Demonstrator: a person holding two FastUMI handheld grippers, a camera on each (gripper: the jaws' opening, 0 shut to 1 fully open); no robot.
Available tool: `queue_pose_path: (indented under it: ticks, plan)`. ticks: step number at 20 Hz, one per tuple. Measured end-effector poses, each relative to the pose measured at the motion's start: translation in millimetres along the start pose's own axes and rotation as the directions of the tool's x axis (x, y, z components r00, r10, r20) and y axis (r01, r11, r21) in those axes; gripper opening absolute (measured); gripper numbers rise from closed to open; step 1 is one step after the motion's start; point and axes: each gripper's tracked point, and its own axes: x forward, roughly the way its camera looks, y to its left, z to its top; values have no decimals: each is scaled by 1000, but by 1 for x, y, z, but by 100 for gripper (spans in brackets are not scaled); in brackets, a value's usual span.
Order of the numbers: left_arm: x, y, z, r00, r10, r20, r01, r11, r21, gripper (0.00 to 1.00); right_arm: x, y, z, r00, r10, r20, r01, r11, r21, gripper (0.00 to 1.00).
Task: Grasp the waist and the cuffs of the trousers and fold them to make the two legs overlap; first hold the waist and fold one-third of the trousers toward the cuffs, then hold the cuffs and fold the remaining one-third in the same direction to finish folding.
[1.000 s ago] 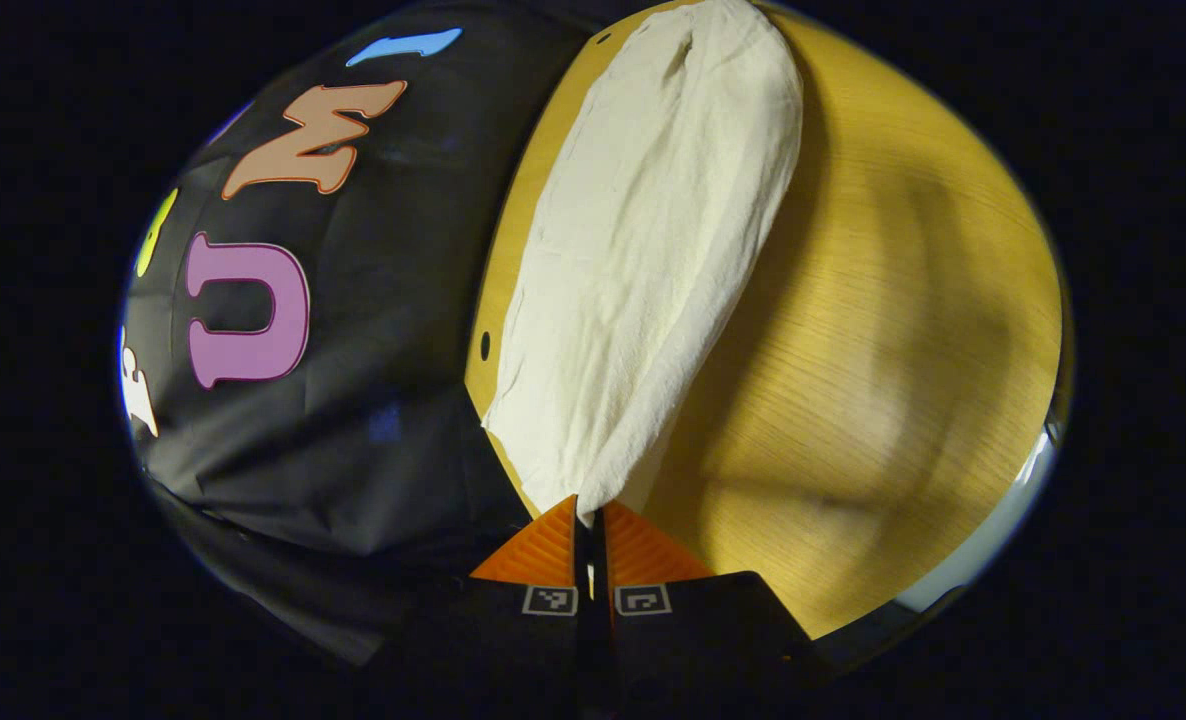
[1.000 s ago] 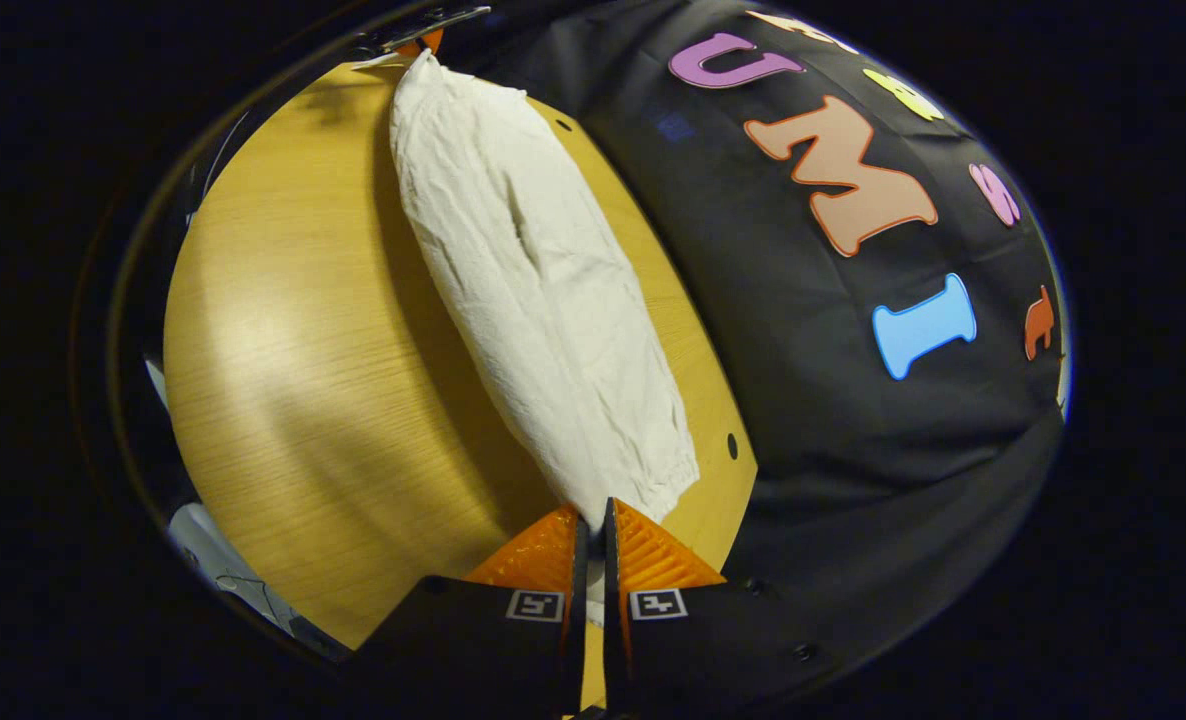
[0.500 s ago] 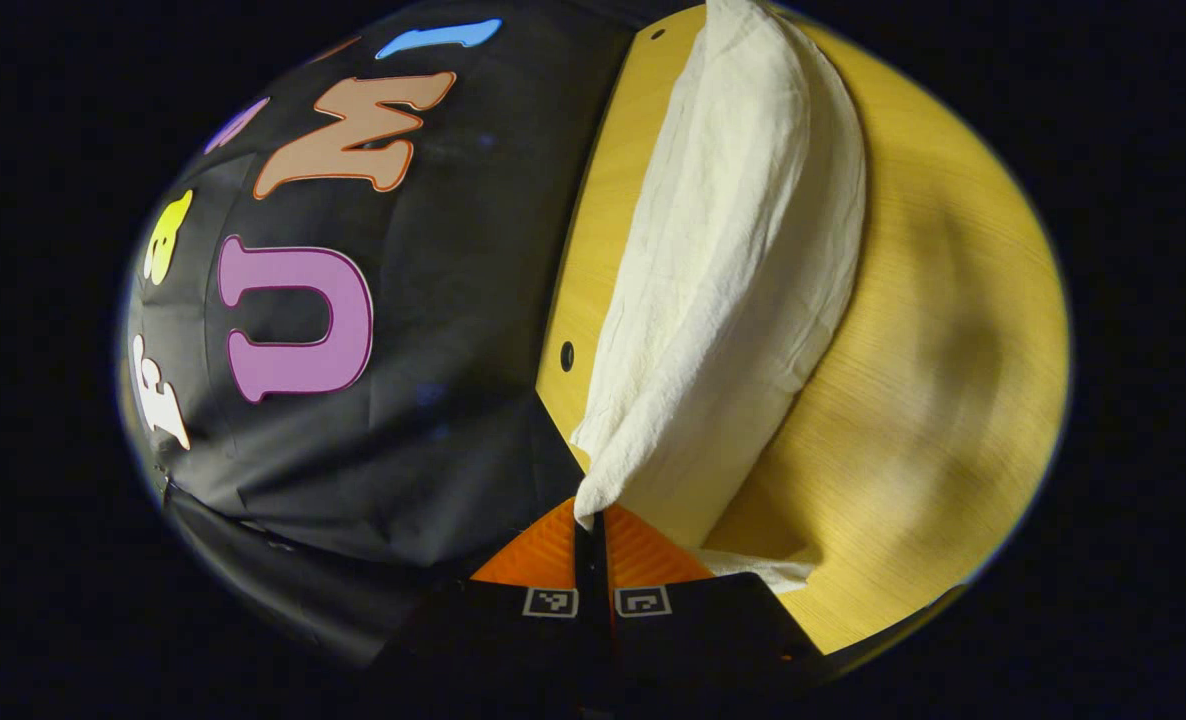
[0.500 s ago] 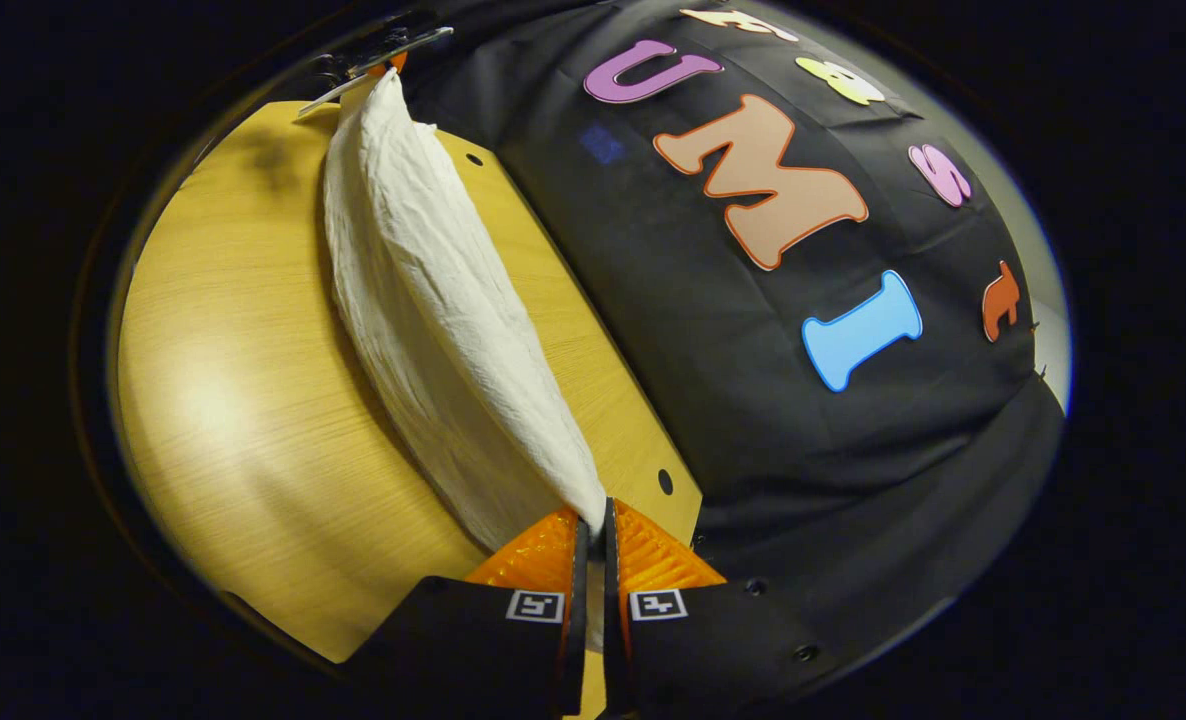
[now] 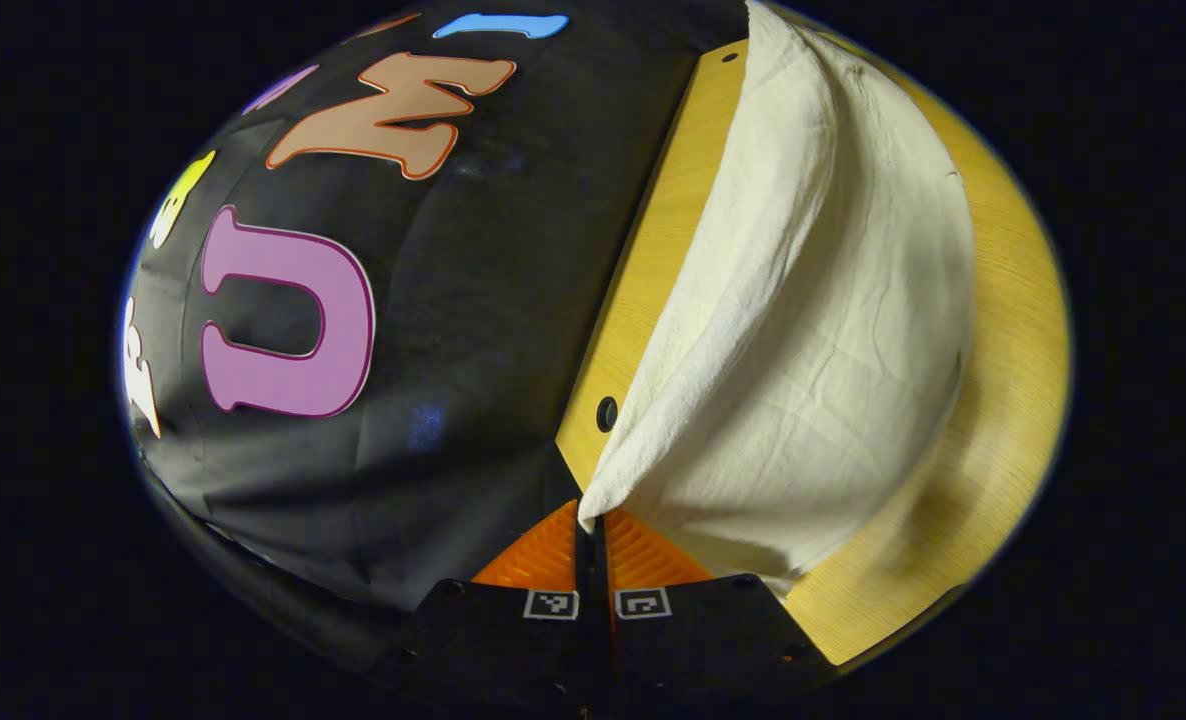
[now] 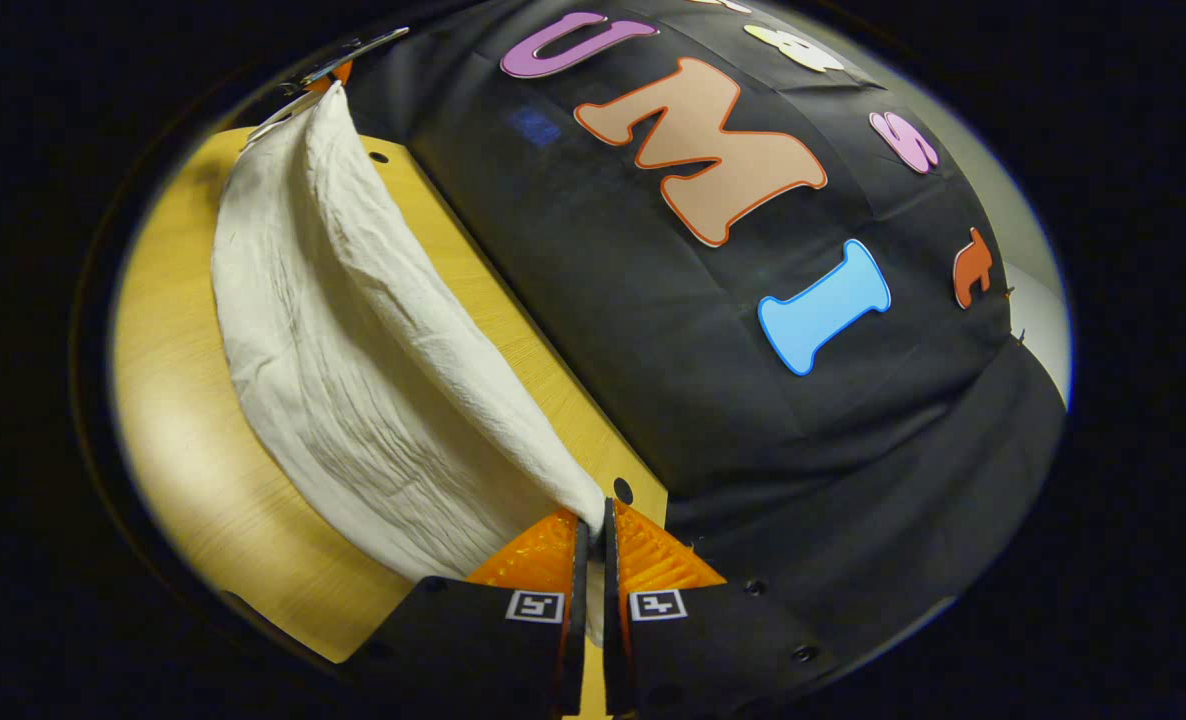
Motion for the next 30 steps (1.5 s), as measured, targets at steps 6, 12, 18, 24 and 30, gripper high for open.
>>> queue_pose_path:
  ticks: [6, 12, 18, 24, 30]
  plan:
    - [73, -15, 13, 999, -25, 32, 27, 998, -63, 0, 82, 34, -13, 994, 6, -105, -4, 1000, 18, 7]
    - [102, -48, 13, 997, -71, 38, 75, 991, -111, 1, 117, 62, -29, 983, 25, -182, -12, 998, 69, 23]
    - [65, -40, 35, 996, -1, 89, 37, 916, -399, 95, 76, 34, -23, 990, 3, -144, 48, 935, 351, 98]
    - [-16, -31, 78, 985, 75, 159, 58, 714, -698, 95, 31, 8, -68, 984, 30, -178, 98, 741, 665, 100]
    - [-53, -18, 101, 975, 112, 190, 93, 572, -815, 95, 19, 23, -116, 967, 105, -234, 138, 558, 818, 100]
